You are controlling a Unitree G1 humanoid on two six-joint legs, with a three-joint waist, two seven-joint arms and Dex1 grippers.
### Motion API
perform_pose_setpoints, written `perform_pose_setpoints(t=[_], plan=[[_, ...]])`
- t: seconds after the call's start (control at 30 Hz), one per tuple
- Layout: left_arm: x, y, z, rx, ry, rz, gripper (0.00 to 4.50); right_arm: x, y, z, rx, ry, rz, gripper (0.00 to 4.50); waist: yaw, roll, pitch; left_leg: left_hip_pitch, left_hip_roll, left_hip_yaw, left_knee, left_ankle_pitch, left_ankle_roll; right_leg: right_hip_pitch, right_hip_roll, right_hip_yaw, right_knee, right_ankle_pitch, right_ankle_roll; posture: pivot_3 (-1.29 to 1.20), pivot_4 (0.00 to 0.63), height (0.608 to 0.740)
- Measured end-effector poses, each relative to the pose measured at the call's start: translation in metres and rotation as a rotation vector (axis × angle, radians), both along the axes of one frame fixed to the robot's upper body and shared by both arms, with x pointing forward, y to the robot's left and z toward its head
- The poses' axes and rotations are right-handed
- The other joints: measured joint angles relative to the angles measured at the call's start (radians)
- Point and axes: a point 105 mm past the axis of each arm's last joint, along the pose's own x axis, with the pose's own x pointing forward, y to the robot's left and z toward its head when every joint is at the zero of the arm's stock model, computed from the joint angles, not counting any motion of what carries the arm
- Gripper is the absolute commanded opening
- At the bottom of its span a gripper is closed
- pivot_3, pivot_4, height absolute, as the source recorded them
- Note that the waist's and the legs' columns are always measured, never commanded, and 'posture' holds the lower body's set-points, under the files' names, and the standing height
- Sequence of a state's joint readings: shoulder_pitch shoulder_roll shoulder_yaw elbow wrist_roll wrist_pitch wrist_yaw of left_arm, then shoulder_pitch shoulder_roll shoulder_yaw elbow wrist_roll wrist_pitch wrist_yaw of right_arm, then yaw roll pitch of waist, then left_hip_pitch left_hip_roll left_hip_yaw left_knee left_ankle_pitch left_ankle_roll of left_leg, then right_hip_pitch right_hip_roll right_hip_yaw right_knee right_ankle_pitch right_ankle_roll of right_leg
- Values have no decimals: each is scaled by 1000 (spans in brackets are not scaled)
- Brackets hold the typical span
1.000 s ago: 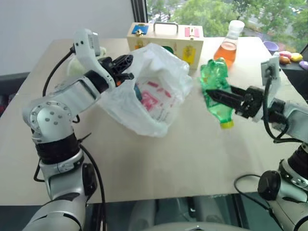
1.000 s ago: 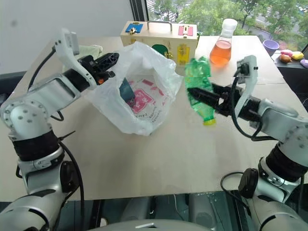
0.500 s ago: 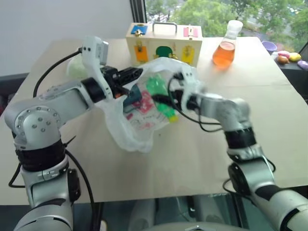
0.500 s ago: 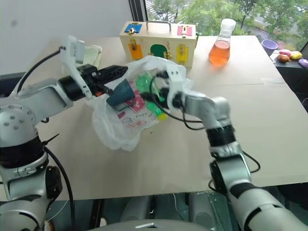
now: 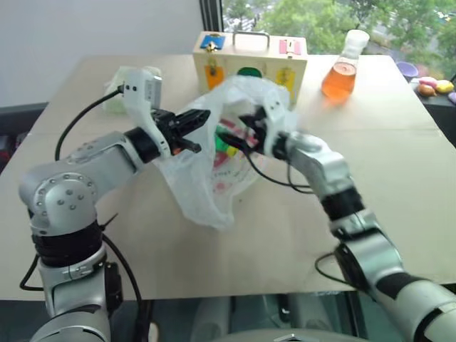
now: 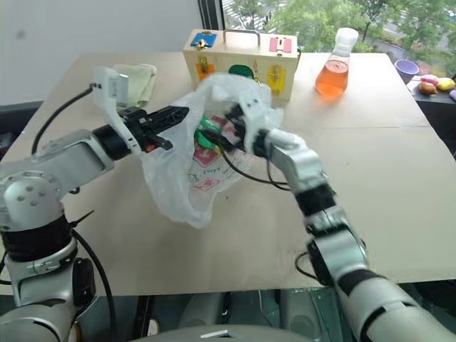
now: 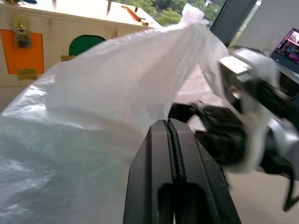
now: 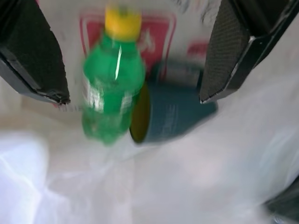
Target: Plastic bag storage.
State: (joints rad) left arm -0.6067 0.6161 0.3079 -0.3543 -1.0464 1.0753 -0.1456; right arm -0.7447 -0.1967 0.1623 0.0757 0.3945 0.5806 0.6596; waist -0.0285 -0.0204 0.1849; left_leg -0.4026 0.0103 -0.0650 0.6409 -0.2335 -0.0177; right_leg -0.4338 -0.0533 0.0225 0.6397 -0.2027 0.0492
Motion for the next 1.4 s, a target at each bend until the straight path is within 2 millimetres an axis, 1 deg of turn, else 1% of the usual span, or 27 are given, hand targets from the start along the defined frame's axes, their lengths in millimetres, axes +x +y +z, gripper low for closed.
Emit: perform_pose_setpoints(t=[0.03, 0.07, 0.13, 0.2, 0.27, 0.3, 0.4, 0.53, 0.57, 0.63, 0.7, 0.73, 0.8, 0.87, 0.93, 0.97, 1.03, 1.1, 1.13, 1.17, 1.2, 1.23, 1.27, 1.3, 1.33, 1.37, 1.4], plan=[[2, 2, 0, -5, -6, 13, 0, -8, -6, 1, -14, -6, 11, 4467, -1, 0, 0, 0, 0, 0, 0, 0, 0, 0, 0, 0, 1, 0, 0, 0, 150, 740], [5, 3, 0, -8, -12, 21, 0, -20, -13, 6, -33, -27, 22, 4467, -4, 0, 0, 1, 0, 1, 1, 0, 0, 0, 0, 1, 1, 0, 0, 0, 150, 740], [8, 4, -2, -12, -17, 28, 0, -44, -19, 19, -44, -74, 42, 4467, -12, 0, 0, 2, 1, 0, 0, 0, 0, 0, 1, 1, 2, 0, 0, 0, 150, 740], [12, -2, -4, -9, -13, 9, 0, -60, -24, 31, -51, -120, 34, 4467, -15, 0, 0, 4, 1, 1, 0, 0, 0, 1, 2, 2, 3, 0, 0, 0, 150, 740], [13, -4, -5, -8, -21, -3, 0, -66, -28, 34, -76, -143, 16, 4467, -14, 0, 0, 4, 1, 1, 1, 0, 0, 1, 2, 2, 3, 0, 0, 0, 150, 740], [14, -5, -5, -5, -26, -10, 0, -66, -31, 35, -92, -152, -12, 4467, -14, 0, 0, 4, 1, 1, 3, 0, 0, 2, 2, 2, 3, 0, 1, 0, 150, 740], [14, -7, -4, 0, -35, -30, 0, -59, -39, 37, -118, -175, -98, 4467, -13, 0, 0, 4, 1, 1, 5, 0, 0, 3, 2, 2, 3, 0, 1, 0, 150, 740], [14, -7, 0, -14, -52, -46, 0, -28, -68, 39, -214, -207, -384, 4467, -10, -1, -1, 3, 1, 1, 6, 0, 0, 3, 2, 2, 3, 0, 1, 0, 150, 740], [14, -6, 1, -20, -59, -46, 0, -24, -72, 36, -226, -193, -417, 4467, -10, -1, -1, 3, 1, 1, 6, 0, 0, 2, 2, 2, 3, 0, 0, 0, 150, 740], [8, -3, 9, -54, -85, -58, 0, -15, -82, 23, -262, -152, -485, 4467, -11, -1, -1, 3, 1, 2, 6, 0, 0, 2, 2, 2, 3, 0, 0, 0, 150, 740], [-4, 1, 17, -89, -128, -75, 0, -9, -88, 9, -317, -128, -510, 4467, -13, -1, 0, 3, 1, 2, 6, 0, 1, 2, 2, 3, 3, 0, 0, 0, 150, 740], [-15, 9, 19, -130, -149, -90, 0, -6, -92, 1, -389, -154, -507, 4467, -17, -1, 0, 4, 1, 5, 5, 0, 1, 2, 2, 5, 3, 0, 0, 0, 150, 740], [-24, 25, 16, -172, -150, -79, 0, 0, -102, -9, -465, -168, -528, 4467, -16, -1, 0, 3, 1, 5, 4, 0, 1, 1, 2, 5, 2, 0, 0, 0, 150, 740], [-44, 59, 4, -221, -88, -94, 0, 1, -103, -16, -482, -151, -495, 4467, -21, -1, 0, 4, 2, 5, 3, 0, 1, 0, 3, 5, 3, 0, 0, 0, 150, 740], [-62, 86, -9, -241, -41, -79, 0, 1, -104, -19, -496, -139, -461, 4467, -25, -1, 0, 4, 3, 5, 2, 0, 1, 0, 3, 5, 3, -1, 0, 0, 150, 740], [-74, 96, -21, -226, -1, -80, 0, 2, -105, -21, -506, -143, -449, 4467, -24, -1, 0, 4, 3, 5, 2, 0, 1, 0, 3, 5, 2, -1, 0, 0, 150, 740], [-83, 101, -34, -216, 45, -92, 0, 6, -107, -26, -530, -146, -447, 4467, -15, -2, 0, 3, 2, 5, 3, 0, 1, 1, 2, 5, 1, -1, 0, 0, 150, 740], [-96, 104, -49, -201, 92, -104, 0, 16, -101, -32, -536, -143, -442, 4467, -11, -4, -1, 4, 2, 5, 3, 0, 1, 1, 2, 4, 1, -3, -3, 0, 150, 740], [-98, 104, -52, -197, 104, -112, 0, 19, -99, -32, -528, -139, -444, 4467, -10, -4, -1, 4, 3, 5, 4, 0, 1, 1, 3, 4, 1, -3, -3, 0, 150, 740], [-105, 104, -56, -176, 111, -115, 0, 24, -93, -34, -509, -129, -442, 3945, -12, -5, -1, 4, 3, 5, 5, 0, 1, 1, 3, 4, 2, -3, -3, 0, 150, 740], [-110, 100, -60, -158, 126, -133, 0, 30, -91, -35, -503, -128, -450, 3644, -13, -5, -1, 4, 4, 6, 5, 0, 1, 2, 3, 4, 2, -3, -4, 0, 150, 740], [-116, 96, -64, -136, 138, -154, 0, 35, -93, -37, -511, -127, -464, 3163, -11, -5, -1, 4, 4, 5, 5, 0, 1, 2, 3, 4, 2, -3, -4, 0, 150, 740], [-119, 96, -66, -124, 145, -158, 0, 37, -94, -39, -516, -126, -472, 2661, -8, -5, -1, 4, 4, 5, 5, 0, 1, 2, 3, 4, 2, -3, -4, 0, 150, 740], [-128, 93, -75, -97, 171, -166, 0, 41, -94, -41, -518, -125, -481, 1970, -11, -5, -1, 4, 4, 6, 5, 0, 1, 1, 3, 5, 2, -3, -4, 0, 150, 740], [-130, 92, -78, -94, 182, -173, 253, 41, -95, -42, -520, -126, -484, 1710, -12, -5, -1, 4, 4, 6, 5, 0, 1, 2, 3, 5, 2, -3, -4, 0, 150, 740], [-139, 87, -86, -93, 210, -188, 547, 44, -98, -45, -522, -119, -499, 1259, -13, -5, -1, 4, 4, 6, 4, 0, 1, 1, 3, 5, 1, -3, -4, 0, 150, 740], [-142, 84, -89, -96, 224, -201, 836, 45, -99, -46, -525, -117, -505, 826, -13, -5, -1, 4, 4, 6, 4, 0, 1, 1, 3, 5, 1, -3, -4, 0, 150, 740]])
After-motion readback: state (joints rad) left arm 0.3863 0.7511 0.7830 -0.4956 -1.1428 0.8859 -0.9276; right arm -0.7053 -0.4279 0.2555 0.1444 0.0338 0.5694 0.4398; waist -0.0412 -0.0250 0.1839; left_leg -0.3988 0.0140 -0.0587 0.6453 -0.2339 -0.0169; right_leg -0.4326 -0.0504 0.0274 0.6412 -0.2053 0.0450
